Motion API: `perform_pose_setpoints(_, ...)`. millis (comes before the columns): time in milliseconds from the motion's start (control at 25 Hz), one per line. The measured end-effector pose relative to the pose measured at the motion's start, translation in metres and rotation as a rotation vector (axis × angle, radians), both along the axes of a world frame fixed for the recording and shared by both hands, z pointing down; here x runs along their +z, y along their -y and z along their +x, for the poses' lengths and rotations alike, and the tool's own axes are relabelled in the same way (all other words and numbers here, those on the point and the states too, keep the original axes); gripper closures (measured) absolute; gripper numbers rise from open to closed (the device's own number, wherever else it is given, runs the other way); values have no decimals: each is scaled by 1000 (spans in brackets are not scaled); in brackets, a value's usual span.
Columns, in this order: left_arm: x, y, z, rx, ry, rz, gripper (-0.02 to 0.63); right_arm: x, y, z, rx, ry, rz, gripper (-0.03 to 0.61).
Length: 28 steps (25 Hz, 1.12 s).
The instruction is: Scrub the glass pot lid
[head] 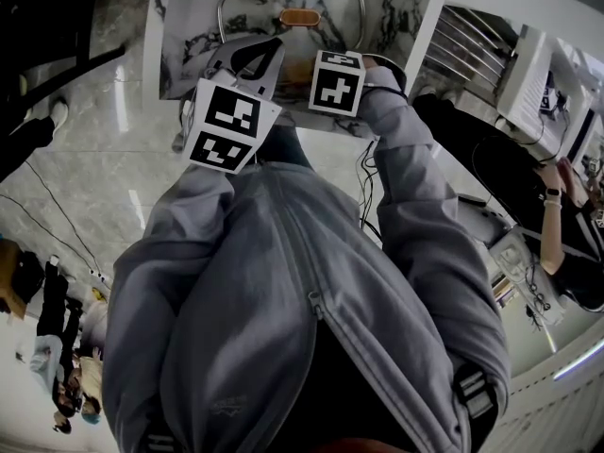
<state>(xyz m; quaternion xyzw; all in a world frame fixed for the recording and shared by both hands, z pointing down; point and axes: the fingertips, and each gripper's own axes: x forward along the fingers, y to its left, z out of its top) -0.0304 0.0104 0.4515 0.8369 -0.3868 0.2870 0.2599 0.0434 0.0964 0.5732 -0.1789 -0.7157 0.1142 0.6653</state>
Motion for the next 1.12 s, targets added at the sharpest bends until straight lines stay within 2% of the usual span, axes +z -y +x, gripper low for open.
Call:
perform_pose_setpoints(400, -1, 39, 19, 48, -18, 8, 597, -49, 86, 23, 138, 56, 174, 520)
perform_pose_setpoints(760, 5, 74, 34, 73, -43, 17, 597, -45, 180, 31, 279, 90, 355, 520)
perform_pose_setpoints(880, 7, 83, 35, 71, -52, 22, 597, -29, 202, 28, 274, 72, 411, 520)
perform_pose_setpoints(1000, 10, 89, 32, 62, -48, 20, 597, -7, 218, 29, 199, 12, 486, 520)
perform_pose_setpoints(1120, 16, 91, 26, 50, -40, 9, 597, 14, 227, 30, 135, -39, 517, 520)
